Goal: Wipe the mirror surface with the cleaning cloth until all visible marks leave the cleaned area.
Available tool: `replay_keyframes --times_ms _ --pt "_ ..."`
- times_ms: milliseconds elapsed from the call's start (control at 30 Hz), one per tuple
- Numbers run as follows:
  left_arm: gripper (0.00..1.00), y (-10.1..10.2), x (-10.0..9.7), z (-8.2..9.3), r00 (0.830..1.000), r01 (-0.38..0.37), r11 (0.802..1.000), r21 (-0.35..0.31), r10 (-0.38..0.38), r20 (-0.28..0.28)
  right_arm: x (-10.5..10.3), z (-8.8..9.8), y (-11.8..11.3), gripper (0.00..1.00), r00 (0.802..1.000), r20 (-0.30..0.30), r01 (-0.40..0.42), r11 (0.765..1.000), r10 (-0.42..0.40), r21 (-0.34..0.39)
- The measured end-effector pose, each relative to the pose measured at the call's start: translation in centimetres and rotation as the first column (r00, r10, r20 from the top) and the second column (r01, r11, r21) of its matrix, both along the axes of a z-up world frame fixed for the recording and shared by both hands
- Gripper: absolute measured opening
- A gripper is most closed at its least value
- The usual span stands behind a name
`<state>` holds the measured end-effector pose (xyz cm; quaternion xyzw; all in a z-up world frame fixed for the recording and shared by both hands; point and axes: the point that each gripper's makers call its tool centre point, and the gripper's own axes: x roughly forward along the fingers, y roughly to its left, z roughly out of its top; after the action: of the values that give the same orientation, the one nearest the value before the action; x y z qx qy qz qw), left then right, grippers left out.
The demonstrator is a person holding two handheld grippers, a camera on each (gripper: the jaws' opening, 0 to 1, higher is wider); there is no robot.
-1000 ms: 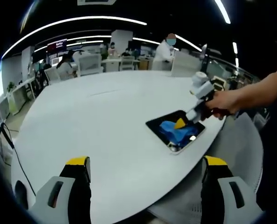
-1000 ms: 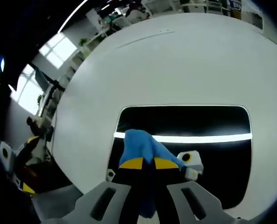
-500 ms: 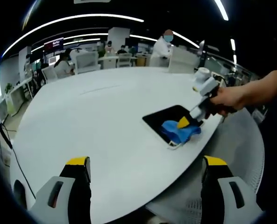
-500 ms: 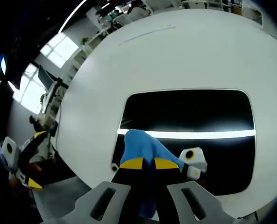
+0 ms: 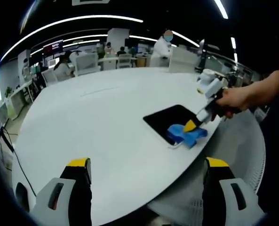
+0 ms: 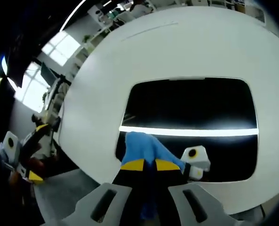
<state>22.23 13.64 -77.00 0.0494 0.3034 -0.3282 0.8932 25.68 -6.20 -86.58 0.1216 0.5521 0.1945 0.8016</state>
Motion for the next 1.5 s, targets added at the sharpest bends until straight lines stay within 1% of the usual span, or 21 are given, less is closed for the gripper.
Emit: replay_keyframes --times_ms 267,467,533,633,733,800,900,1000,1133,1367,1500 --pt "0.99 0.0 0.2 0.5 1.000 0.001 1.000 0.006 -0.001 0.018 -0.9 0.0 0.1 0.01 1.000 -0.015 -0.015 1.000 0.015 0.001" --pt "0.99 -0.6 0.3 1.1 0.999 0.007 1.000 0.008 -0.007 0.047 -1.0 -0.1 0.1 0.01 1.000 0.006 -0.019 1.000 0.019 0.003" --pt "0.99 -0.8 0.1 0.9 0.999 0.012 1.000 0.016 -0.012 0.045 -1.0 -0.1 0.1 0.01 1.000 0.011 -0.023 1.000 0.023 0.001" --pt "0.99 -1.0 -0.3 0.3 0.999 0.033 0.999 0.043 -0.035 0.036 -0.9 -0.2 0.1 0.01 1.000 0.002 -0.026 1.000 0.026 -0.001" --pt "0.99 -0.7 0.0 0.2 0.999 0.027 0.998 0.058 -0.030 0.039 -1.0 -0.2 0.0 0.01 1.000 0.000 -0.013 1.000 0.013 0.012" --pt "0.99 -0.6 0.4 0.6 0.999 0.003 0.999 0.040 -0.005 0.045 -1.0 -0.2 0.0 0.01 1.000 0.003 -0.002 1.000 0.002 0.015" --pt "0.99 -0.6 0.7 1.3 0.998 -0.026 1.000 0.006 0.026 0.055 -1.0 -0.2 0.1 0.01 1.000 0.021 -0.024 1.000 0.024 0.000" --pt "0.99 -0.8 0.6 1.3 0.998 -0.023 1.000 0.011 0.023 0.058 -0.9 -0.2 0.0 0.01 1.000 0.006 -0.014 1.000 0.014 0.015" --pt "0.99 -0.6 0.6 1.3 0.998 -0.022 0.999 0.025 0.020 0.062 -0.9 -0.2 0.0 0.01 1.000 0.002 -0.010 1.000 0.010 0.019" --pt "0.99 -0.3 1.1 1.7 0.997 -0.043 0.999 0.016 0.042 0.068 -0.9 -0.1 -0.1 0.01 1.000 -0.010 -0.016 1.000 0.016 0.022" --pt "0.99 -0.6 1.1 1.6 0.997 -0.033 0.999 0.018 0.032 0.067 -0.8 -0.1 -0.6 0.01 1.000 -0.011 -0.012 1.000 0.013 0.023"
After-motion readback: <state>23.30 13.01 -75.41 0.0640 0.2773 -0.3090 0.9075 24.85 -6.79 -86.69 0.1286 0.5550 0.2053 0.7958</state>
